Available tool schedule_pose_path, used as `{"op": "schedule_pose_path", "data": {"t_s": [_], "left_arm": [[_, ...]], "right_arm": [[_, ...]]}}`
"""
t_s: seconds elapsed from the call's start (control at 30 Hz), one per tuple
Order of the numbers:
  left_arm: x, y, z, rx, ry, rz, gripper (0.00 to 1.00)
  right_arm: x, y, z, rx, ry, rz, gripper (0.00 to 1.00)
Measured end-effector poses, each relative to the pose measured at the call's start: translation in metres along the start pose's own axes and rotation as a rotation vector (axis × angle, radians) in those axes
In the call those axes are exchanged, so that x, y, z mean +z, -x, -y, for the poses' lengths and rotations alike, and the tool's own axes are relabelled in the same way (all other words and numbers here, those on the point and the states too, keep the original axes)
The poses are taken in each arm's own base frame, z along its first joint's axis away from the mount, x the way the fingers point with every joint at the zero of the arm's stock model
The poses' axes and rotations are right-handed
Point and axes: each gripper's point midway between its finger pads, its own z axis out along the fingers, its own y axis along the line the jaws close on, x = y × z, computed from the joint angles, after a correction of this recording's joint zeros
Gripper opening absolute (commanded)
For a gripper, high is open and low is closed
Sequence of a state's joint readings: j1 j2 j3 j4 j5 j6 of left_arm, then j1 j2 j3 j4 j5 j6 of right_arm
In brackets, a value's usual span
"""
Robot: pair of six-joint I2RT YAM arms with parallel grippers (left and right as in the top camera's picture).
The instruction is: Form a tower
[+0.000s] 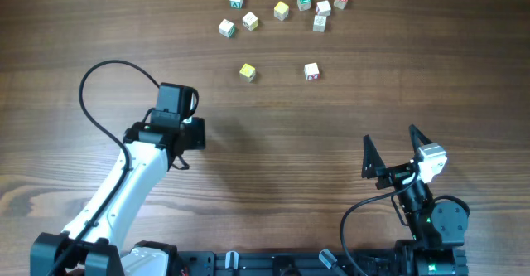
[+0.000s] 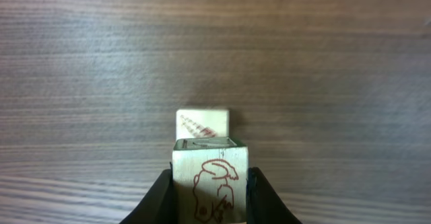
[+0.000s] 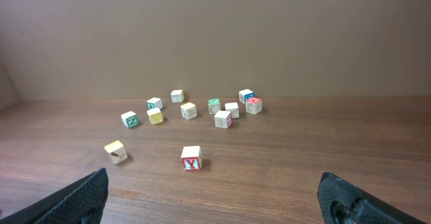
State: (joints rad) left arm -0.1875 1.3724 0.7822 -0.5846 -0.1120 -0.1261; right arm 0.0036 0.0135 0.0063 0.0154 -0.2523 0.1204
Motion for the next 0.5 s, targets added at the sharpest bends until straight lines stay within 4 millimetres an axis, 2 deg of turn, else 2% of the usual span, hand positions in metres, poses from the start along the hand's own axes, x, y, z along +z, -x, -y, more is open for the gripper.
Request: {"op": "schedule_pose_path", "data": {"t_s": [0.2,0.37,0.5], "left_arm": [[0.002,0.009,-0.014,-0.023,-0.104,0.012,0.22],[0.001,0.010,-0.006,0.016,-0.184,0.018,0.21],[0.007,-0.001,-0.005,0.027,-0.192,-0.012,0.23]], "right_arm": [[0.000,0.000,0.000,0.000,0.000,0.000,1.00],[0.000,0.000,0.000,0.000,0.000,0.000,1.00],[0.000,0.000,0.000,0.000,0.000,0.000,1.00]]}}
